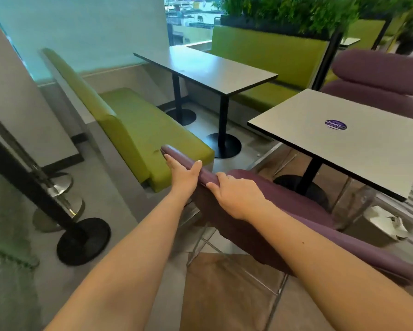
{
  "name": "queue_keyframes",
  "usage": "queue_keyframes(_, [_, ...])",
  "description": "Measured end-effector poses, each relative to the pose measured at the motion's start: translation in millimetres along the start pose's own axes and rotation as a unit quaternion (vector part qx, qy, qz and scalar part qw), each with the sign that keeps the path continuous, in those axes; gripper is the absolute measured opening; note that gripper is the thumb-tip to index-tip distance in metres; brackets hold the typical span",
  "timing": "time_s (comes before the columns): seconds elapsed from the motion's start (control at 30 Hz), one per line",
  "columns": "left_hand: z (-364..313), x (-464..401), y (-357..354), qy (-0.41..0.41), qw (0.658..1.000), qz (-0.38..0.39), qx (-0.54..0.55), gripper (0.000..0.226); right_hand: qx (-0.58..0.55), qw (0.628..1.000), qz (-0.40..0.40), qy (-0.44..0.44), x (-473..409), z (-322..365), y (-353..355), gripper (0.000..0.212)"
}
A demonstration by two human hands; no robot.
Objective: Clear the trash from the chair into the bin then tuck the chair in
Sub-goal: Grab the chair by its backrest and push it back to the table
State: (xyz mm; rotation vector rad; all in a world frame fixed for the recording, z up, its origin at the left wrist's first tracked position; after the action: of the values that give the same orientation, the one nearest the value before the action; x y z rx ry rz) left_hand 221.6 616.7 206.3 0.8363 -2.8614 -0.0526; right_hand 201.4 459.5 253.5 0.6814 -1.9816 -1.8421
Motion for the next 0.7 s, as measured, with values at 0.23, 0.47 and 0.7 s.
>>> queue_keyframes(0.23, [3,-12,-2,-0.014,1.0,-0.011,0.003,0.105,0.049,0.997,-0.048,-0.027,-2,-2,2,0.049])
queue_keyframes(0.47, [-2,-53,-20,-0.008,0.999,0.038,0.018,0.103,0.025,0.995,-0.051,-0.082,-34,-10,0,0.049])
queue_keyframes(0.7, [-9,-102,-28,-0.009,0.996,0.085,0.033,0.104,0.034,0.994,-0.066,-0.085,-79,-8,-2,0.05])
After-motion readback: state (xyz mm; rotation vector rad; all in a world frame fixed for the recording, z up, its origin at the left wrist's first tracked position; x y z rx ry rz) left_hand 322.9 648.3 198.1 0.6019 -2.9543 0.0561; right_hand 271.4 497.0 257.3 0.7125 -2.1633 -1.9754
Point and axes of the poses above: each hand's wrist, its own x-axis away from the middle knuckle, its own y-axis out of the back of the hand, z = x × y, the point moved 8 cm from there along -x, towards the middle knuckle, and after that the axes turned 12 degrees about x, right-handed, at the moved point
